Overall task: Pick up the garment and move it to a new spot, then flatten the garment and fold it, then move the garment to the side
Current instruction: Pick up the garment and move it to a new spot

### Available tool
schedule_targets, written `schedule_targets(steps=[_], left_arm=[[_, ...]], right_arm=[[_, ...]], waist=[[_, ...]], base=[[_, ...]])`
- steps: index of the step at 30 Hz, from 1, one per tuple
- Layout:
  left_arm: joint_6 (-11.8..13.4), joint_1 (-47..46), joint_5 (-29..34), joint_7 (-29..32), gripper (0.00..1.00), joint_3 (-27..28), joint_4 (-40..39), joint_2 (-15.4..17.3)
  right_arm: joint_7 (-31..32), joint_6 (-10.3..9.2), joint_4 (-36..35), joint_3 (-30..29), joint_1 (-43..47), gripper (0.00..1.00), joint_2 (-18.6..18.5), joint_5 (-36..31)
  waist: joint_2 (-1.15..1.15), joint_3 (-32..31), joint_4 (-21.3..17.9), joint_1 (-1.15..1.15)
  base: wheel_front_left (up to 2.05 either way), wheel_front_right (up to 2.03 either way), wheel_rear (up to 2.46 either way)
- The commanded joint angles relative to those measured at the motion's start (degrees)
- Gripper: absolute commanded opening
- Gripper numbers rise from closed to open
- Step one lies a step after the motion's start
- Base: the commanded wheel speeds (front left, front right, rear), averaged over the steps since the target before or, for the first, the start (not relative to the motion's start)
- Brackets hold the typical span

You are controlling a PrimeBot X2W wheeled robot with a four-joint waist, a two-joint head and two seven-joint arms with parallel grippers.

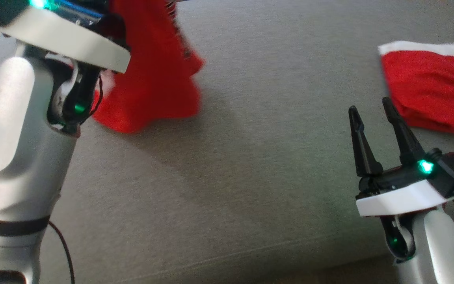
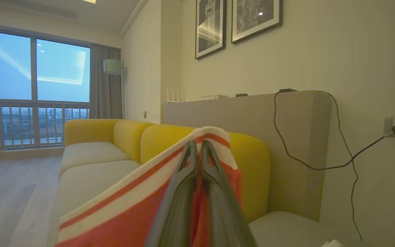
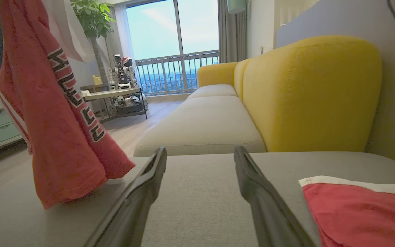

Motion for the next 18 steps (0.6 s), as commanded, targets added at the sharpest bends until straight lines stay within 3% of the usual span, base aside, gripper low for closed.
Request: schedule_targets(steps=[1,3,8,12,18], left_arm=[[0.70,-4.33,0.25,0.41,0.00,2.43,-3.38,1.66],[1.48,-6.00,0.43,1.63,0.00,1.97,-5.50,0.89],[3.40,-5.62,0.76,4.24,0.00,1.01,-4.86,0.41],[5.21,-2.25,-0.16,5.21,0.00,0.93,-1.67,-0.08],[5.28,2.59,-1.41,3.92,0.00,-0.15,5.04,-1.47]], right_arm=[[-0.52,-0.02,-2.34,1.35,-1.53,1.00,0.04,0.93],[-0.52,-0.02,-2.64,1.01,-1.66,1.00,0.04,1.94],[-0.52,-0.02,-3.08,0.83,-1.61,1.00,0.04,3.16],[-0.52,-0.02,-3.63,0.69,-1.79,1.00,0.04,3.83],[-0.52,-0.02,-3.94,0.99,-2.38,1.00,0.04,4.23]], waist=[[0.00,-0.26,-5.65,0.01],[0.00,0.28,-8.77,0.01],[0.00,1.85,-11.78,0.01],[0.00,4.19,-12.47,0.01],[0.00,7.52,-11.97,0.01]], base=[[0.00,0.00,0.00],[0.00,0.00,0.00],[0.00,0.00,0.00],[0.00,0.00,0.00],[0.00,0.00,0.00]])
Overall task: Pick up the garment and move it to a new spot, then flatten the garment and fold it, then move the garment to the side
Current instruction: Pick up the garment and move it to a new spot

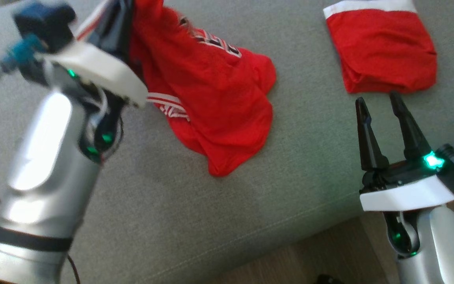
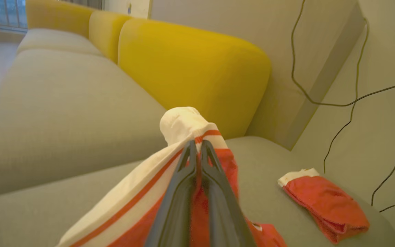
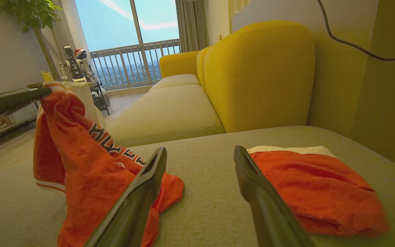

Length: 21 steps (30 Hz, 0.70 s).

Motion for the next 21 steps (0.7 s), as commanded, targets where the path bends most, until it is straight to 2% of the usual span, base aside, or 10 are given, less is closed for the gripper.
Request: schedule_targets(steps=[1,3,6,10,14,21], left_arm=[[-0.30,-2.17,0.17,-1.17,0.00,1.54,-0.99,0.89],[-0.86,-1.60,1.12,-4.78,1.00,0.84,2.05,-0.06],[-1.09,-1.01,3.43,-9.90,1.00,-0.38,4.97,-2.06],[-0.58,1.74,7.38,-11.79,1.00,-0.95,3.99,-4.25],[1.18,8.71,11.40,-11.87,1.00,3.16,-4.07,-6.53],[1.68,24.70,15.57,-11.89,1.00,9.19,-13.80,-9.17]], right_arm=[[-0.37,-0.02,-2.27,1.35,-2.08,1.00,0.00,0.30],[-0.37,-0.02,-2.30,1.68,-2.43,1.00,0.00,0.08],[-0.37,-0.02,-2.32,1.94,-2.48,1.00,0.00,-0.52],[-0.37,-0.02,-2.07,2.12,-1.68,1.00,0.00,-1.67],[-0.37,-0.02,-1.51,2.69,-0.40,1.00,0.00,-2.51],[-0.37,-0.02,0.16,4.09,2.48,1.00,0.00,-3.25]], waist=[[0.00,1.52,0.46,-0.01],[0.00,2.31,1.08,-0.01],[0.00,2.37,2.47,-0.01],[0.00,1.03,5.06,-0.01],[0.00,-1.21,8.07,-0.01],[0.00,-5.75,13.08,-0.01]], base=[[0.00,0.00,0.00],[0.00,0.00,0.00],[0.00,0.00,0.00],[0.00,0.00,0.00],[0.00,0.00,0.00],[0.00,0.00,0.00]])
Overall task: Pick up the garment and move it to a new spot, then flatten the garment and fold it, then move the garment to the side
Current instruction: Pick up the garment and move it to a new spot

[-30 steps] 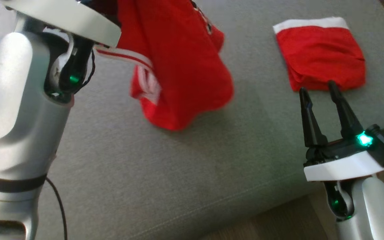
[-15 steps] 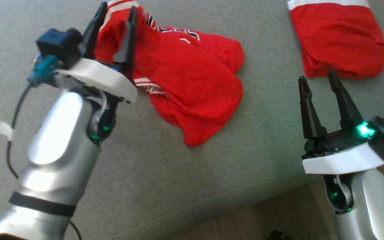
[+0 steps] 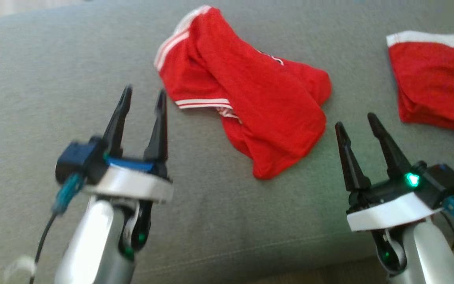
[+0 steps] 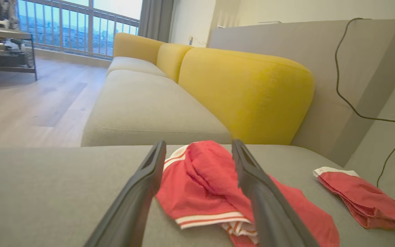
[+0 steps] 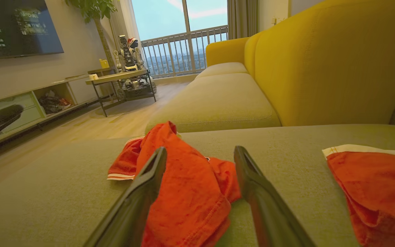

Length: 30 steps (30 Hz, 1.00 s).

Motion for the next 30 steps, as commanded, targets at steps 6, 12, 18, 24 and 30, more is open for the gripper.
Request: schedule_targets(steps=[6,12,18,24,30], left_arm=[[0.55,10.73,3.01,-0.30,1.00,7.53,-8.81,-1.71],[1.27,19.59,4.36,-0.30,1.00,9.45,-10.59,-2.31],[2.61,24.38,4.30,-0.30,1.00,8.70,-10.87,-2.41],[3.72,25.57,5.67,-0.30,1.00,8.70,-10.87,-2.42],[4.66,26.31,7.04,-0.30,1.00,9.45,-11.47,-2.43]], right_arm=[[-0.37,-0.02,-0.14,1.24,2.68,1.00,-0.02,-0.69],[-0.37,-0.02,1.33,1.23,5.77,1.00,-0.02,-0.53],[-0.37,-0.02,1.89,0.60,8.32,1.00,-0.02,-0.17],[-0.37,-0.02,1.89,0.11,9.68,1.00,-0.02,-0.29],[-0.37,-0.02,1.84,-0.47,10.33,1.00,-0.02,-0.05]], waist=[[0.00,-6.39,6.16,0.01],[0.00,-10.63,7.87,0.01],[0.00,-13.15,8.95,0.01],[0.00,-14.01,9.61,0.01],[0.00,-14.80,9.74,0.01]], base=[[0.00,0.00,0.00],[0.00,0.00,0.00],[0.00,0.00,0.00],[0.00,0.00,0.00],[0.00,0.00,0.00]])
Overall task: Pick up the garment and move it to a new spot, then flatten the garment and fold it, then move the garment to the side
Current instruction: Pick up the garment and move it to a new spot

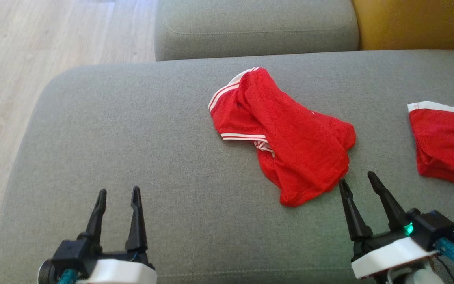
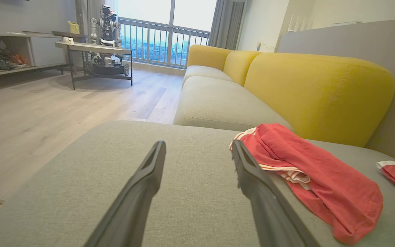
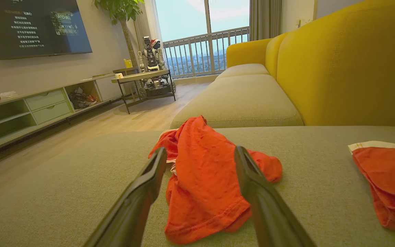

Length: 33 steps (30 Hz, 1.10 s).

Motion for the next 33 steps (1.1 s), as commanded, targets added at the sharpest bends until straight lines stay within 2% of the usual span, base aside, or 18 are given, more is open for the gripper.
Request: schedule_targets(steps=[1,11,33], left_arm=[[0.33,-1.44,0.74,-0.30,1.00,2.00,-2.31,-0.36],[1.39,-0.66,8.66,-0.30,1.00,2.32,-2.01,-0.23],[1.54,-0.42,10.36,-0.30,1.00,2.89,0.59,-0.30]], right_arm=[[-0.37,-0.02,-1.72,1.12,-0.80,1.00,-0.19,0.39],[-0.37,-0.02,-1.69,0.96,-0.48,1.00,-0.19,0.91],[-0.37,-0.02,-1.39,1.09,-0.61,1.00,-0.19,1.33]], waist=[[0.00,-0.12,-0.06,0.01],[0.00,-0.80,-0.01,0.01],[0.00,-1.01,0.22,0.01]], base=[[0.00,0.00,0.00],[0.00,0.00,0.00],[0.00,0.00,0.00]])
